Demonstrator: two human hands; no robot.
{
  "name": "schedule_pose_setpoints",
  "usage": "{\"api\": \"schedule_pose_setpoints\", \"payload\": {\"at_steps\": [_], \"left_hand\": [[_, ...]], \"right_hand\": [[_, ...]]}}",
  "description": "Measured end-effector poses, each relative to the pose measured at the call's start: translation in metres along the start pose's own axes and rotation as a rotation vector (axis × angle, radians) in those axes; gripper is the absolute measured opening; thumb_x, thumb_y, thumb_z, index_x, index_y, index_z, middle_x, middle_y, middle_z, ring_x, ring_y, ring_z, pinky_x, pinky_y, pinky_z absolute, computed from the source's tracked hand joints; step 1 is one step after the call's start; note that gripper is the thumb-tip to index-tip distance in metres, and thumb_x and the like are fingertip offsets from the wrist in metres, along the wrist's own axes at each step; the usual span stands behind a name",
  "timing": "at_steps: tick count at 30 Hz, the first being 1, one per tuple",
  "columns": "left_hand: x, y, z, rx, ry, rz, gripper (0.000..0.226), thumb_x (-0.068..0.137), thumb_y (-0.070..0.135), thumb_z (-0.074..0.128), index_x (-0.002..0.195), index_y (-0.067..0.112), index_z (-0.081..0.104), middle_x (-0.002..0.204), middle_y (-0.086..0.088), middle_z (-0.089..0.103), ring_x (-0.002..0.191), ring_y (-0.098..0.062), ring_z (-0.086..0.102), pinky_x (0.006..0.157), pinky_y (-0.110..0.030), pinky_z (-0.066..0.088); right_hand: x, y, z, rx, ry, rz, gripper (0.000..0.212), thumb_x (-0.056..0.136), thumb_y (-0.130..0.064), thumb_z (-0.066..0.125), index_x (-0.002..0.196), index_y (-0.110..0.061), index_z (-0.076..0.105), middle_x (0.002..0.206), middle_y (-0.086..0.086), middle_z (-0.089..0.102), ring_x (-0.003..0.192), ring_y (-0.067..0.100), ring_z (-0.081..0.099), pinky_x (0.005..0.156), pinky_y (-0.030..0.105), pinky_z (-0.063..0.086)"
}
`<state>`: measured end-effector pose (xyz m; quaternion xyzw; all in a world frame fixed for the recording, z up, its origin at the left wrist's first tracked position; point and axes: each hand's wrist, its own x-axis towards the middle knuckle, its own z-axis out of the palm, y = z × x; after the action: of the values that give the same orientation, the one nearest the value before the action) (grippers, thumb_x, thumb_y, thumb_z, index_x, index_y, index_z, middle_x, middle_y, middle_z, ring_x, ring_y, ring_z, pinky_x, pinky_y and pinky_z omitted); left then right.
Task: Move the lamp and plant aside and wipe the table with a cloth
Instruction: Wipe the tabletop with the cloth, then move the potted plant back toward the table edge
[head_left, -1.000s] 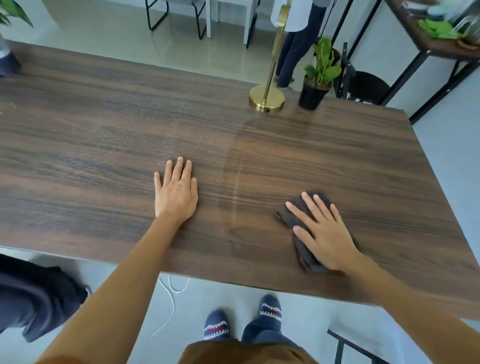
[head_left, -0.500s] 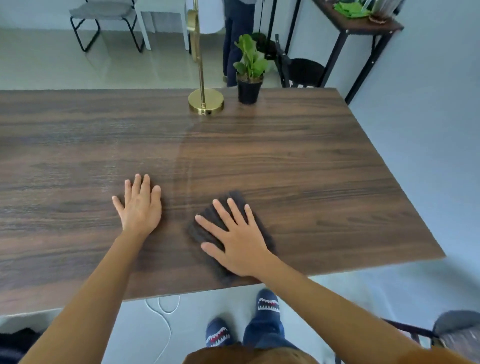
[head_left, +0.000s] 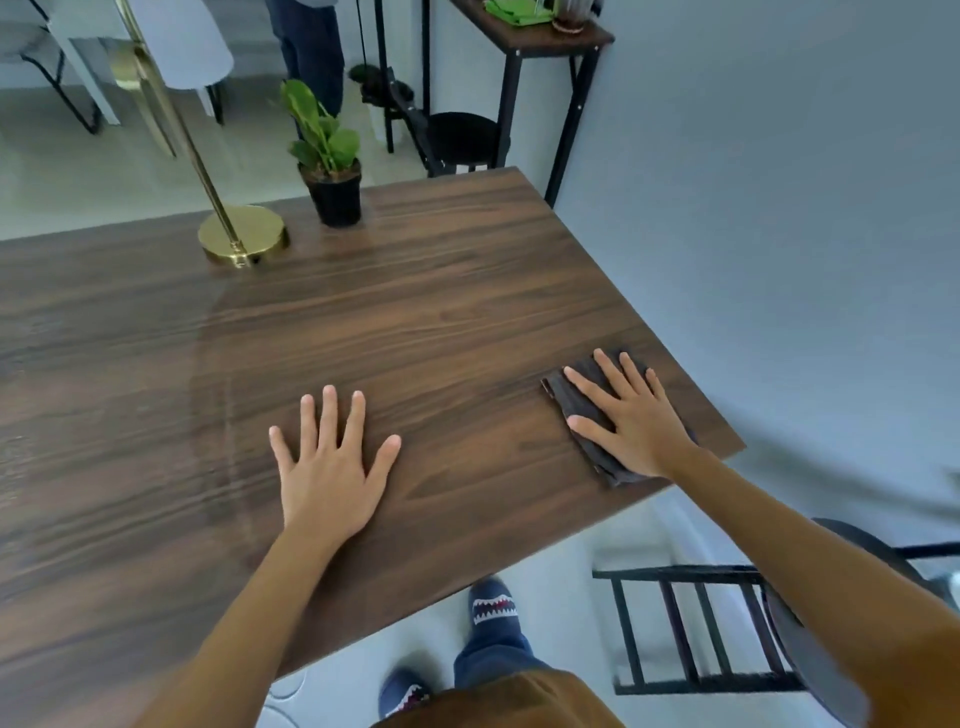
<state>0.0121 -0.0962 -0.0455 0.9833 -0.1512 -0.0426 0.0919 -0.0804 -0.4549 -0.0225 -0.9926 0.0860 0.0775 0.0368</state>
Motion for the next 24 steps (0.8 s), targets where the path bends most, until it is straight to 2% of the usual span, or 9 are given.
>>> {"api": "schedule_pose_setpoints", "payload": {"at_steps": [5,9,14,16,18,20,22,24], "left_hand": [[-0.002,0.0,0.0,0.009,0.019,-0.005,0.081,0.086,0.072,0.012,0.153,0.027,0.017,0.163,-0.005,0.01,0.15,-0.029,0.004,0.115,-0.058,0.007],[-0.003,0.001,0.0,0.015,0.013,-0.023,0.08,0.086,0.072,0.012,0.153,0.029,0.016,0.163,-0.003,0.008,0.15,-0.027,0.003,0.116,-0.057,0.008],[-0.001,0.004,-0.008,-0.037,-0.043,-0.062,0.081,0.082,0.076,0.004,0.152,0.036,0.0,0.161,0.006,-0.011,0.147,-0.019,-0.017,0.116,-0.053,-0.009],[0.006,0.005,-0.016,-0.11,-0.023,-0.087,0.082,0.081,0.076,0.004,0.152,0.036,0.0,0.16,0.009,-0.014,0.146,-0.014,-0.021,0.115,-0.049,-0.014],[0.022,0.006,-0.025,-0.234,0.049,-0.087,0.079,0.084,0.073,0.01,0.153,0.033,0.006,0.161,0.012,-0.011,0.146,-0.009,-0.019,0.116,-0.044,-0.014],[0.05,0.006,-0.037,-0.404,0.128,-0.091,0.073,0.091,0.066,0.021,0.153,0.028,0.014,0.161,0.013,-0.004,0.147,-0.006,-0.013,0.119,-0.043,-0.007],[0.084,0.007,-0.052,-0.568,0.193,-0.122,0.067,0.095,0.054,0.033,0.152,0.022,0.021,0.161,0.011,0.005,0.148,-0.006,-0.004,0.121,-0.043,0.005],[0.119,0.007,-0.066,-0.671,0.221,-0.165,0.061,0.098,0.043,0.038,0.152,0.018,0.023,0.161,0.007,0.014,0.148,-0.009,0.006,0.121,-0.038,0.013]], "right_hand": [[0.004,0.025,-0.005,-0.006,-0.023,-0.007,0.071,0.082,-0.082,0.008,0.146,-0.057,-0.007,0.164,-0.003,-0.01,0.15,0.03,-0.012,0.12,0.053,-0.002],[0.005,0.023,-0.001,-0.029,-0.046,-0.014,0.074,0.078,-0.087,0.005,0.144,-0.059,-0.013,0.162,-0.001,-0.017,0.148,0.036,-0.017,0.118,0.061,-0.001],[0.015,0.02,-0.018,-0.106,-0.111,-0.065,0.082,0.068,-0.092,-0.003,0.141,-0.058,-0.022,0.159,0.005,-0.025,0.146,0.046,-0.014,0.115,0.064,-0.003],[0.036,0.014,-0.034,-0.057,-0.082,-0.086,0.084,0.067,-0.091,-0.007,0.141,-0.056,-0.024,0.157,0.003,-0.027,0.146,0.042,-0.018,0.115,0.061,-0.009],[0.071,0.002,-0.052,0.103,-0.021,-0.121,0.082,0.073,-0.088,0.0,0.145,-0.054,-0.017,0.158,-0.002,-0.022,0.146,0.032,-0.022,0.115,0.055,-0.015],[0.116,-0.018,-0.065,0.301,0.039,-0.199,0.076,0.083,-0.079,0.011,0.151,-0.047,-0.001,0.161,-0.007,-0.005,0.148,0.023,-0.017,0.116,0.05,-0.015],[0.162,-0.047,-0.074,0.467,0.072,-0.274,0.068,0.094,-0.068,0.023,0.153,-0.036,0.016,0.162,-0.003,0.011,0.15,0.02,-0.006,0.117,0.047,-0.01],[0.205,-0.082,-0.083,0.629,0.068,-0.312,0.059,0.099,-0.053,0.033,0.151,-0.025,0.03,0.16,0.002,0.026,0.15,0.019,0.007,0.121,0.045,0.003]]}}
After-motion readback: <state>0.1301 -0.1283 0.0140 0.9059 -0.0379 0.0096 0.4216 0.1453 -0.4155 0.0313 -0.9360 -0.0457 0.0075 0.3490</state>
